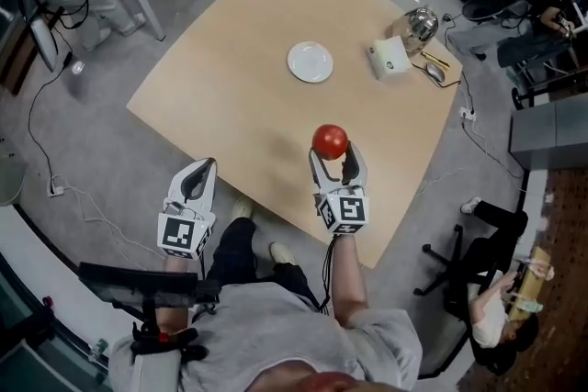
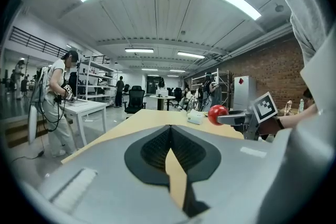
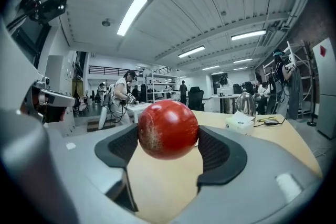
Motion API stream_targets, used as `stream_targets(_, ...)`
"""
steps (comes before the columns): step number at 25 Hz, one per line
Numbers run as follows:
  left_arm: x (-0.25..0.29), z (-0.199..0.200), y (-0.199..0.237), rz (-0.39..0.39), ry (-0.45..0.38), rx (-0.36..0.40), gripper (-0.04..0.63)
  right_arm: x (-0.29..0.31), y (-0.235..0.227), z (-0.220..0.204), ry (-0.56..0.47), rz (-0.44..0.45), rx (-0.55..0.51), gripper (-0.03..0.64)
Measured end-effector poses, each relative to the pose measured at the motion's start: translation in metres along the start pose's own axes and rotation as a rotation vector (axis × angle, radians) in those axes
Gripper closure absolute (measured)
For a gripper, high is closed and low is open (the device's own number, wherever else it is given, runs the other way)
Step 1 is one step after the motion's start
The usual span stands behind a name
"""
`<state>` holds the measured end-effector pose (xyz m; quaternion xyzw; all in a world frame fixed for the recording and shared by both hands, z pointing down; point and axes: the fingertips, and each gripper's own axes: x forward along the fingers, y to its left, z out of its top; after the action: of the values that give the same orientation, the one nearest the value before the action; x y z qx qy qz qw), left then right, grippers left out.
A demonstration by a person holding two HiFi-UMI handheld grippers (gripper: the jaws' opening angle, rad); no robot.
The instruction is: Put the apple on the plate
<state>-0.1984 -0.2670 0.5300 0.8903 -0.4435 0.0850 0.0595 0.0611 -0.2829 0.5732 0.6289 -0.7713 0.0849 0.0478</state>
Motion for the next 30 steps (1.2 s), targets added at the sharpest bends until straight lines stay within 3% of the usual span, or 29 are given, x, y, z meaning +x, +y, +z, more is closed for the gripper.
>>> stream_targets(16,0.056,-0.048,0.028,-0.029,0.071,-0.059,0.577,0.094,-0.032,-0.033,0.037,-0.001,-0.071,0.253)
stream_targets(30,0.066,-0.064,0.046,-0.009,0.107,-0.097,0.577,0.161,-0.058,-0.057,0.097,-0.024,-0.031,0.253)
